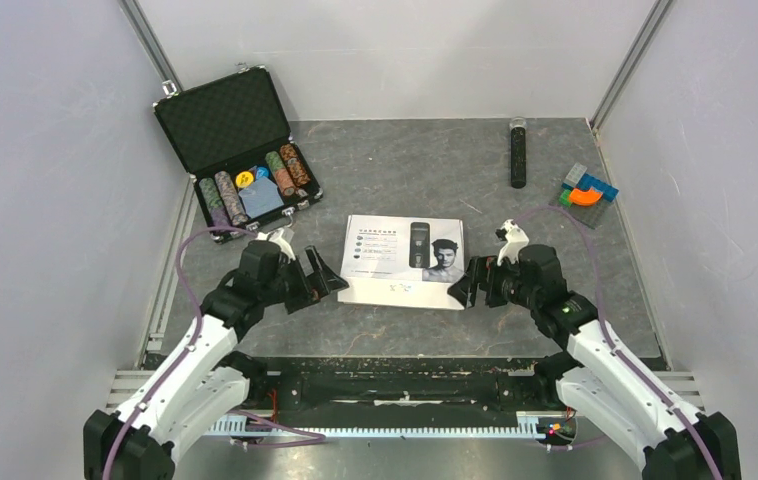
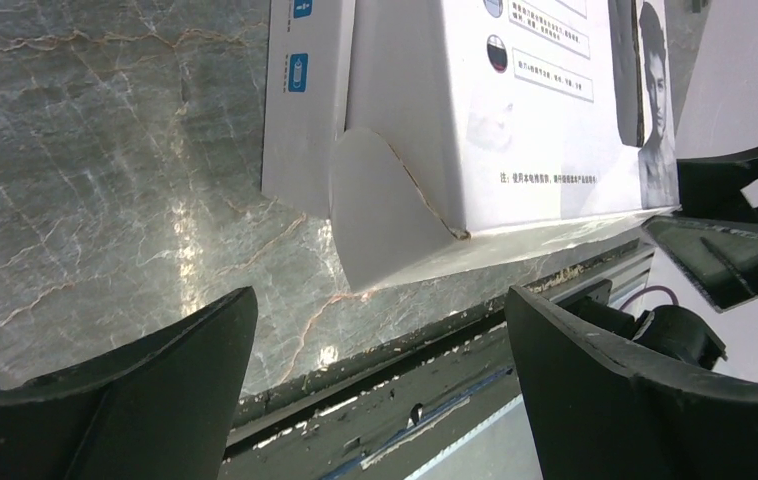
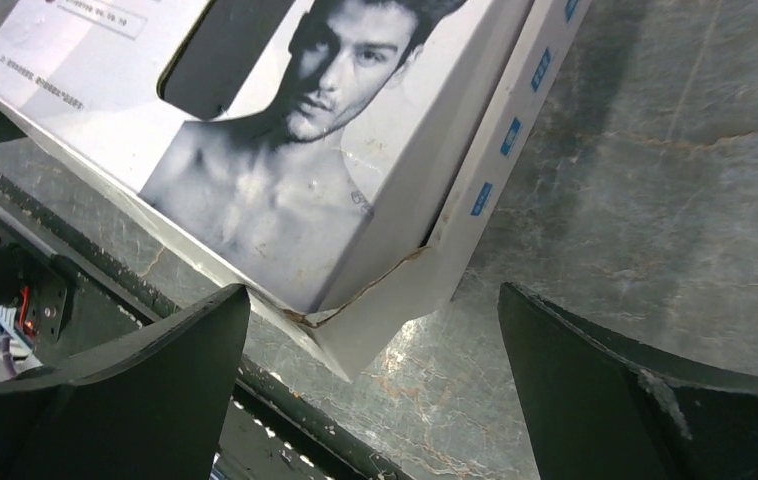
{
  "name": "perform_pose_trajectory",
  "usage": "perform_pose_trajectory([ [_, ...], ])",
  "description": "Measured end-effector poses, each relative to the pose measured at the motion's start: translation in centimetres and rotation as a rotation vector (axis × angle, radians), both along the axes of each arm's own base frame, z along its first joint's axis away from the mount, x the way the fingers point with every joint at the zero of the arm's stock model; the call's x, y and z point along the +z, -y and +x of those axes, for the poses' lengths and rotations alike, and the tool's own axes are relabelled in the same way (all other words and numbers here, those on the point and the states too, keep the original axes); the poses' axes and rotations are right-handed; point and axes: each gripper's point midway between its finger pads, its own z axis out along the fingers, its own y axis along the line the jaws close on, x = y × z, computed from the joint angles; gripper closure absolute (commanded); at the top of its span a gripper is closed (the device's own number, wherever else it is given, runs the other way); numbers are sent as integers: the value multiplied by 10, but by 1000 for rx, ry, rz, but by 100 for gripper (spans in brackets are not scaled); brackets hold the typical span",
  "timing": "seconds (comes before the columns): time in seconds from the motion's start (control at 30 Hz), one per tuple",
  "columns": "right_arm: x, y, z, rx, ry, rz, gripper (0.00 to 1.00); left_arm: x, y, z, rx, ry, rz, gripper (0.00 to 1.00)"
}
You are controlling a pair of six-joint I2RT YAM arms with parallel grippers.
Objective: Sort the hair-cutting tools
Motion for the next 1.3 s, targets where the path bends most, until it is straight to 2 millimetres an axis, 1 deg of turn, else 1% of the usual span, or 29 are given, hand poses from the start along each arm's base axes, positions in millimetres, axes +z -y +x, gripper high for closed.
perform_pose_trajectory([
  [0.17, -18, -9, -10, 29, -42, 61, 2, -9, 9, 2, 4, -1, -67, 0],
  [0.27, -25, -12, -14, 34, -61, 88, 2, -16, 14, 3, 13, -15, -109, 0],
  [0.4, -27, -14, -11, 28, -57, 105, 2, -26, 18, 5, 22, -44, -133, 0],
  [0.53, -30, -17, -9, 24, -58, 126, 2, -31, 23, 11, 33, -57, -154, 0],
  [0.67, -33, -21, -8, 25, -71, 147, 2, -33, 29, 21, 41, -59, -180, 0],
  [0.87, -34, -26, 2, 31, -61, 156, 2, -31, 37, 32, 45, -45, -221, 0],
  [1.0, -37, -31, 16, 50, -66, 122, 2, -28, 41, 41, 53, -32, -241, 0],
  [1.1, -33, -37, 37, 75, -53, 90, 2, -25, 43, 49, 63, -19, -248, 0],
  [1.23, -19, -43, 69, 91, -3, 77, 2, -17, 44, 65, 90, 12, -239, 0],
  [1.3, -9, -43, 81, 95, 35, 71, 2, -9, 43, 71, 99, 33, -227, 0],
])
